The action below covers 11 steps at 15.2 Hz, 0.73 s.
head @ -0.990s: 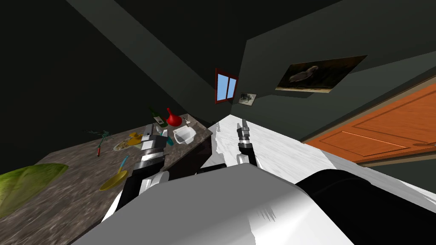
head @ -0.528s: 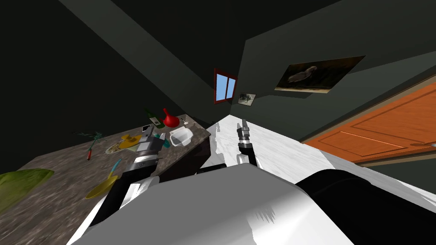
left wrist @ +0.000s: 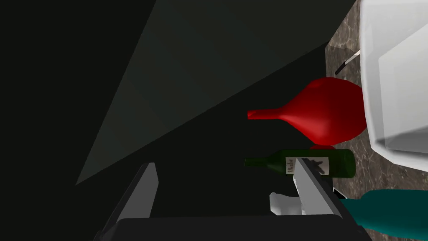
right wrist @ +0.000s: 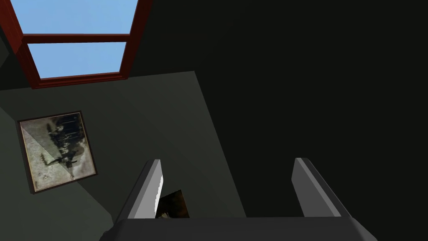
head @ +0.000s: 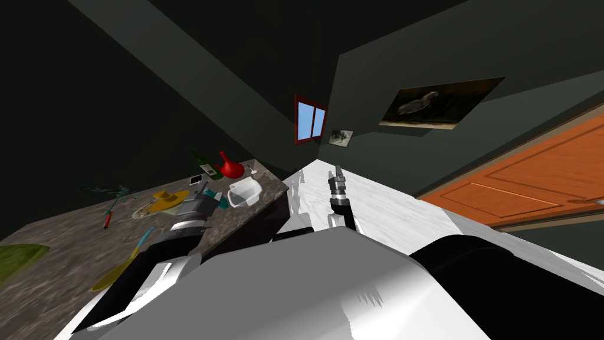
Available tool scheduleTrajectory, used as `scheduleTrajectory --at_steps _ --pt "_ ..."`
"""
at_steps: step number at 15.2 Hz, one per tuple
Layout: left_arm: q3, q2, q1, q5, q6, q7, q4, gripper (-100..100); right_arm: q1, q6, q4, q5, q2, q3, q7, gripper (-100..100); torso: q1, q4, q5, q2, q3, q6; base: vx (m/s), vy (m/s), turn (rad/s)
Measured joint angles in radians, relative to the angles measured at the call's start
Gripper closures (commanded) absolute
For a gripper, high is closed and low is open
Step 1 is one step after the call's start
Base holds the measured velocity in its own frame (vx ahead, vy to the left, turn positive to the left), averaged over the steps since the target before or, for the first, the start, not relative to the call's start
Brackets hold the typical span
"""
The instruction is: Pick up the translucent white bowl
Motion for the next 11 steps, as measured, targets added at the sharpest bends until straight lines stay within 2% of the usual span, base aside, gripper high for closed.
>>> scheduleTrajectory --at_steps 11 --pt "0.116 0.087 0.058 0.118 0.222 0.051 -0.003 -100 0.000 0.000 0.000 0.000 0.000 0.000 0.000 0 0.000 0.000 0.000 0.001 0.000 0.000 0.027 -0.053 -0.005"
